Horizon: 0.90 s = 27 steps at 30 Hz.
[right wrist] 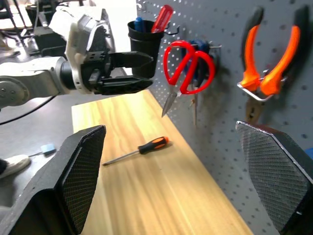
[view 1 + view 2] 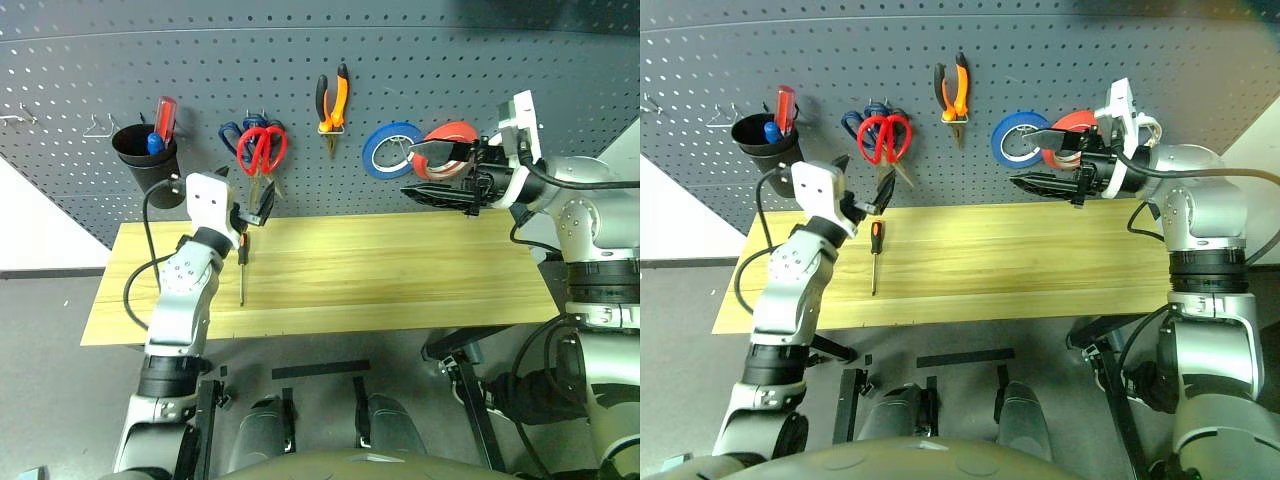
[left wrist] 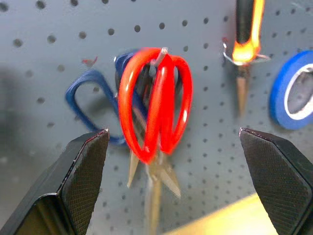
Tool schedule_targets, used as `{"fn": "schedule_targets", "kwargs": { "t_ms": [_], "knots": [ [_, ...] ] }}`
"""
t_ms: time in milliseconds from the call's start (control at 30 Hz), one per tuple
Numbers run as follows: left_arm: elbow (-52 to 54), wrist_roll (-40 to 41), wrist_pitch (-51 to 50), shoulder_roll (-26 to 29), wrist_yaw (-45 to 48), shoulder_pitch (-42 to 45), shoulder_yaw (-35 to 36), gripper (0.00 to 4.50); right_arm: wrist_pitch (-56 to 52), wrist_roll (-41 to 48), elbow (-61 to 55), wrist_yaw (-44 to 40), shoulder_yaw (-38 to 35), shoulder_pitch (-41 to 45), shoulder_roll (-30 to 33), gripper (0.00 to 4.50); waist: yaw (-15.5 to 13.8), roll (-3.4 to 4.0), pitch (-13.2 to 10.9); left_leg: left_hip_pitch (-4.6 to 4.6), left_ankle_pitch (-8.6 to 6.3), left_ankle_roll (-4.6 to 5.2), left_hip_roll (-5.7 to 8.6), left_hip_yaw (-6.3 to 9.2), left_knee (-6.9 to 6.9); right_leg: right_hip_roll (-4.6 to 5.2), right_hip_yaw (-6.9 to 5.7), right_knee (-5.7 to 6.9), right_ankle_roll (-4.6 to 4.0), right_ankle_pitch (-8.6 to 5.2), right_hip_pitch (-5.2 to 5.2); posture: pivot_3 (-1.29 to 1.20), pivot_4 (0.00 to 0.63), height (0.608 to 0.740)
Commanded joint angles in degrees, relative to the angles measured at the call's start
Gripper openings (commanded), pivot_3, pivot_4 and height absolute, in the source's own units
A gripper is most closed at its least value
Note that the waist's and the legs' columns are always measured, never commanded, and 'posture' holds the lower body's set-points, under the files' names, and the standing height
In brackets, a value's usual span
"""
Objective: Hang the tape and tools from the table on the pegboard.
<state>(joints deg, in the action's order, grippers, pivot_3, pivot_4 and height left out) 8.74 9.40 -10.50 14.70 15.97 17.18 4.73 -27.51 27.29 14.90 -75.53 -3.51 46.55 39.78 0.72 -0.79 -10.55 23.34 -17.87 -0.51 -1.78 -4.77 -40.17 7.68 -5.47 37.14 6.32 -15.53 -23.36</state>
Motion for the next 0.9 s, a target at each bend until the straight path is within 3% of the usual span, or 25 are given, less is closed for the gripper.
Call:
{"fn": "schedule_targets", "kwargs": {
  "t_ms": [33, 200, 367, 633, 900],
  "knots": [
    [6.38, 1.52, -3.54, 2.28, 0.4, -3.73, 2.8, 4.46, -2.79, 1.06, -3.84, 0.95, 1.09, -0.97, -0.72, 4.5, -0.08, -0.01, 0.01, 0.0, 0.0, 0.0, 0.0, 0.0, 0.0, 0.0, 0.0, 0.0, 0.0, 0.0, 0.0, 0.01, 0.101, 0.732],
    [6.49, 1.39, -19.39, 3.14, -5.44, -5.63, 5.33, 4.46, -2.18, -1.14, -4.65, 2.96, 4.75, -2.54, -3.32, 4.5, -0.38, 0.0, 0.02, -0.02, 0.0, 0.0, 0.0, 0.05, -0.03, 0.0, 0.0, -0.01, 0.0, 0.0, 0.05, 0.04, 0.112, 0.732],
    [-0.74, -0.17, -33.06, 3.43, -9.12, 0.95, 3.93, 4.46, -1.35, -2.32, -1.34, 4.23, 6.71, 0.1, -7.33, 4.5, -1.29, -0.01, 0.02, -0.02, 0.0, 0.0, 0.02, 0.08, -0.06, -0.03, 0.0, 0.0, 0.0, 0.0, 0.05, 0.06, 0.128, 0.732],
    [-26.37, -4.15, -31.5, 2.05, -10.45, 14.81, 0.51, 4.46, 4.03, -6.52, 7.28, 3.52, 9.12, 4.13, -10.6, 4.5, -1.51, -0.1, -0.07, -0.01, 0.0, 0.0, 0.08, 0.13, 0.0, -0.04, -0.01, -0.03, 0.0, 0.0, 0.12, 0.07, 0.193, 0.732],
    [-51.11, -5.47, -26.1, 1.37, -12.26, 27.77, 1.53, 4.46, 2.79, -6.67, 6.24, 3.15, 8.36, 3.49, -9.61, 4.5, -1.37, -0.18, -1.18, 0.0, 0.01, -0.01, 0.04, 0.13, 0.07, -0.07, -0.02, -0.03, 0.0, 0.0, 0.03, 0.04, 0.256, 0.732]
  ]
}}
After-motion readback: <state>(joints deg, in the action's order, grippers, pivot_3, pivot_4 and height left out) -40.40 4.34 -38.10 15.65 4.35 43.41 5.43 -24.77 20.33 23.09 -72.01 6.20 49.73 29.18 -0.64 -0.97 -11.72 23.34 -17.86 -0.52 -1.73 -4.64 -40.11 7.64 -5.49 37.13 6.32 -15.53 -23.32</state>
